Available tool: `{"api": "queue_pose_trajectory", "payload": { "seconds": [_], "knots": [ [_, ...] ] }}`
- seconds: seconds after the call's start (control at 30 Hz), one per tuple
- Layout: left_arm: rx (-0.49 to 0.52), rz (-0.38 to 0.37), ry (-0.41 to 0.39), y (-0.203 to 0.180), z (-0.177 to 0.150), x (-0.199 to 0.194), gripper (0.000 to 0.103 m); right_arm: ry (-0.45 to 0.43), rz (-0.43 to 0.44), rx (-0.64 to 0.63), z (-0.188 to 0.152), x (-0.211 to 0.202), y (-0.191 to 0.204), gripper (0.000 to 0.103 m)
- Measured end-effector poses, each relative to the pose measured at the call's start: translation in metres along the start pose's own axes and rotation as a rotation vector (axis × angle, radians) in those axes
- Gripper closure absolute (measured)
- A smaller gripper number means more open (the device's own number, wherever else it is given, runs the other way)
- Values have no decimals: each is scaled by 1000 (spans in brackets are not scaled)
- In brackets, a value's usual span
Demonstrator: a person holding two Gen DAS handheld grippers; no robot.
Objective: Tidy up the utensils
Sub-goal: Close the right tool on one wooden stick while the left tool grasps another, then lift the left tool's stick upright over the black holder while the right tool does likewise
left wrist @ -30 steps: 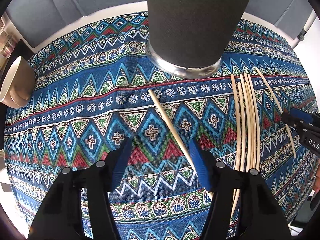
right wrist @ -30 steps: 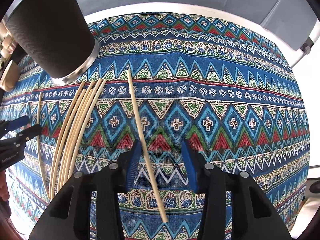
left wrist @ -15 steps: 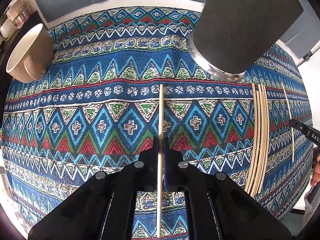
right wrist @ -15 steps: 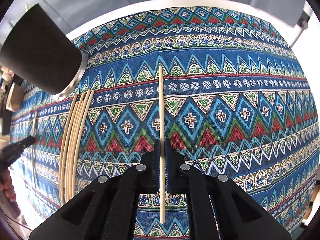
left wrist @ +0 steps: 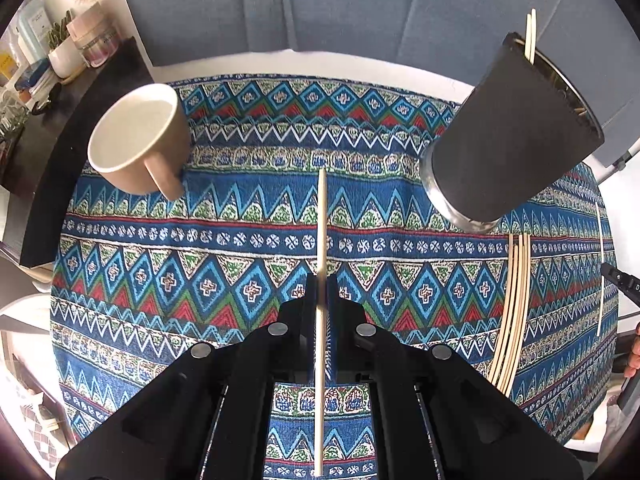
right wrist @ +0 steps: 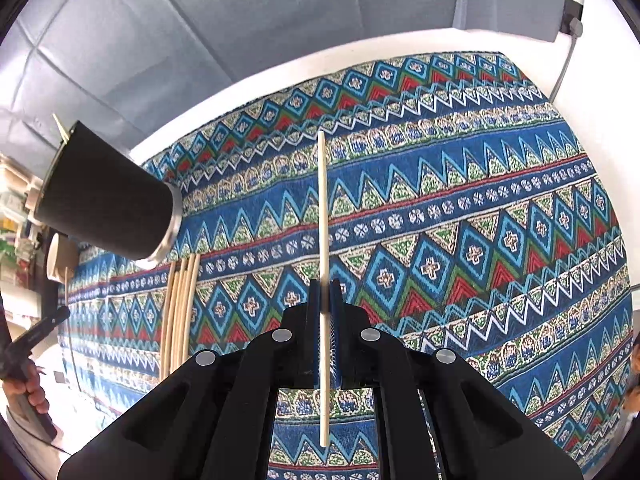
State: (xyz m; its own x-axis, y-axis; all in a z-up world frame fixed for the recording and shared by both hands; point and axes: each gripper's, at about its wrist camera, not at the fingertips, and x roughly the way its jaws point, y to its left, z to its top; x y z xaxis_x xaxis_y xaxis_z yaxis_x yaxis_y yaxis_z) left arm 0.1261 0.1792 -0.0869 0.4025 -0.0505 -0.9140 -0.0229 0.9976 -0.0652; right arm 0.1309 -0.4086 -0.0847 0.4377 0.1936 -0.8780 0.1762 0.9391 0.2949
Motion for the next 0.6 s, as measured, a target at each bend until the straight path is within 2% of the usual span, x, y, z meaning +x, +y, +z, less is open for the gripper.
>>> {"api": "queue_pose_trajectory", "payload": {
  "seconds": [0.27,0.6],
  "knots": [
    [42,21,-87,-4,32,-57,99,-96,47,-23,36,-18,41,99],
    [55,17,-190,-22,73,-90,98,-204,121,-101,76,-49,92,99]
  ]
}}
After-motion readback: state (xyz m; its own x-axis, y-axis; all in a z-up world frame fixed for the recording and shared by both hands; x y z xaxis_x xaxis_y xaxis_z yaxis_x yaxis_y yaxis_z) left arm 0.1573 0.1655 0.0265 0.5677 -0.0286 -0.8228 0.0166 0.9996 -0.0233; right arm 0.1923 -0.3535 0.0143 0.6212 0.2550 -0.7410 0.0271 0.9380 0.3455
